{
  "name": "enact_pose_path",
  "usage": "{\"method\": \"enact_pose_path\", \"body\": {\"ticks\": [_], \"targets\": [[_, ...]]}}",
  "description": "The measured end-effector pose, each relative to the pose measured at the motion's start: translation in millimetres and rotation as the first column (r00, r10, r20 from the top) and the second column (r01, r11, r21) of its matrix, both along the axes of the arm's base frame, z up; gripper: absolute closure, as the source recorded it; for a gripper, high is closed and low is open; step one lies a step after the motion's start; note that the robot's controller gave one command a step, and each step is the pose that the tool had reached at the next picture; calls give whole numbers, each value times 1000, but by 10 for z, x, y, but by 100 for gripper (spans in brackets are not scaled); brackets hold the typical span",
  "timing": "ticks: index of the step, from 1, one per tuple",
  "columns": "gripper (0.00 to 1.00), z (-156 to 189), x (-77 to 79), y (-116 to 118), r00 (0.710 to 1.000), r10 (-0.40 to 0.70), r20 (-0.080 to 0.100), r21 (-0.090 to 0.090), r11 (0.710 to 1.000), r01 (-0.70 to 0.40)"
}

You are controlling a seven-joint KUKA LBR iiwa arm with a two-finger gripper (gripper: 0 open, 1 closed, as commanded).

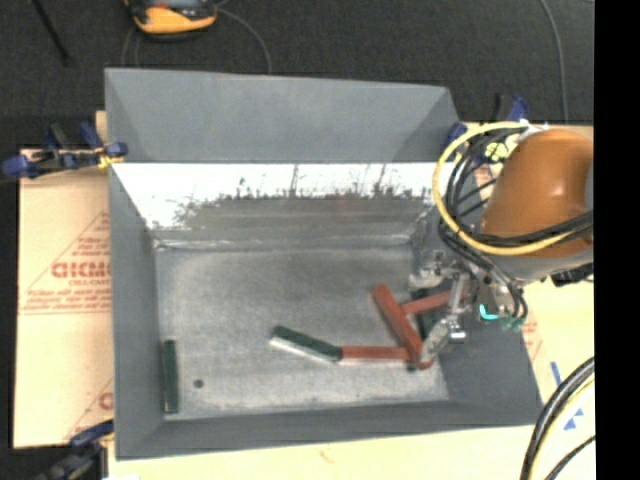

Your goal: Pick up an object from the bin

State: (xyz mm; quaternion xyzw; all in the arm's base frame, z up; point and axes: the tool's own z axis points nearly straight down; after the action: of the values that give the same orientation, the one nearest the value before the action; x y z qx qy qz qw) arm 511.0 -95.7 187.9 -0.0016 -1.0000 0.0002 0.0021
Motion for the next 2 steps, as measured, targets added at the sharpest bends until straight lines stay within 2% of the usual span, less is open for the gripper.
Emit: {"method": "enact_pose_path", "body": {"ticks": [1, 2], "targets": [[0, 39, 19, 3, 1000, 3, 8, -1, 1000, -3], [100, -1091, 76, 128, 1000, 14, 5, -1, 1000, -14]]}}
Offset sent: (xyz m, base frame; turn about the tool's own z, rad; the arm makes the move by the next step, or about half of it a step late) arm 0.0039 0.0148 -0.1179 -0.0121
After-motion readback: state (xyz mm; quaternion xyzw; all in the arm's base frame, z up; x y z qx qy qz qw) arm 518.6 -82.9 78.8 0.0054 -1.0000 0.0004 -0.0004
